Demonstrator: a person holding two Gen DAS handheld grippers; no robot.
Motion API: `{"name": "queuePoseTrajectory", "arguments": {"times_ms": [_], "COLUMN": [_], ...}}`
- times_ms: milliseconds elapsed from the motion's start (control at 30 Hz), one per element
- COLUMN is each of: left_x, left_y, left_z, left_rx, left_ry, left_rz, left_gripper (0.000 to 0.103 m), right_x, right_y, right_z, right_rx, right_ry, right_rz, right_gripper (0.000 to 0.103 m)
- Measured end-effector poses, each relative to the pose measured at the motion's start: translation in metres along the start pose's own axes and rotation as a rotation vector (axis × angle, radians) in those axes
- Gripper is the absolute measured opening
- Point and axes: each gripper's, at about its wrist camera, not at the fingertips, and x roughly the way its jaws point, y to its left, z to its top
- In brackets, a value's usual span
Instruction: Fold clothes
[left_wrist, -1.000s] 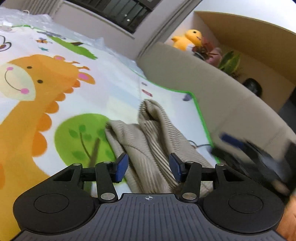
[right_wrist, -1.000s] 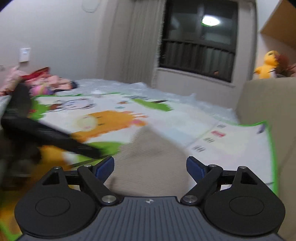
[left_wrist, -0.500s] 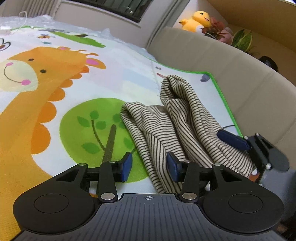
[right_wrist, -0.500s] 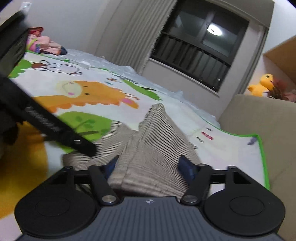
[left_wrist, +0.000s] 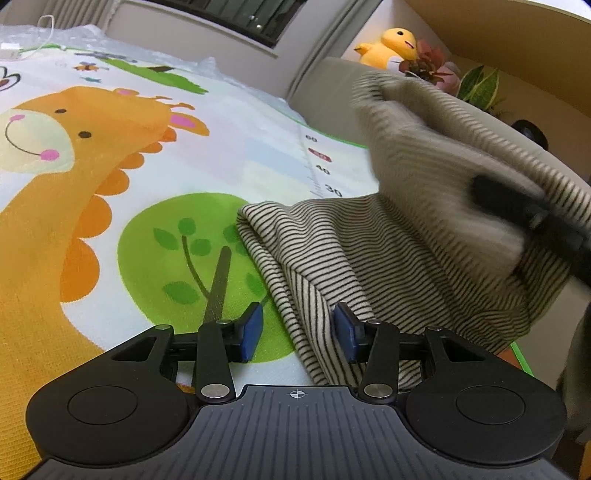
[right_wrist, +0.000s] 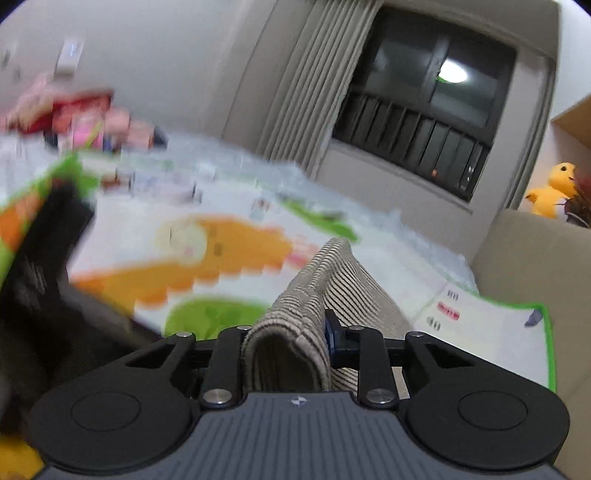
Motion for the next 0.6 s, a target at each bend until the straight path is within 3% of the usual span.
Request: {"name": "queuePoseTrajectory", "arguments": {"times_ms": [167,333,600], "left_x": [-0.003,-0.011,-0.052], "left_y": [0.004,0.011,0.009], "left_z": [0.0,0.003,0.036], "left_rx": [-0.018,-0.058,-0.063], "left_ry": [-0.001,-0.014,-0.108], "left_rz": [-0.016,-0.023,-0.027], "left_gripper": [0.044,0.049,0.057], "right_x": [0.015,0.009,0.011], "right_y": [0.02,0.037,0.06], "right_z": [-0.027,-0.032,-0.047], "right_rx": [-0.023,-0.088,-0.174], "right_ry": [0.087,0.061,0.039], "right_rz": [-0.008,0.019,0.025], "right_gripper": [0.031,0.031,0.031]}}
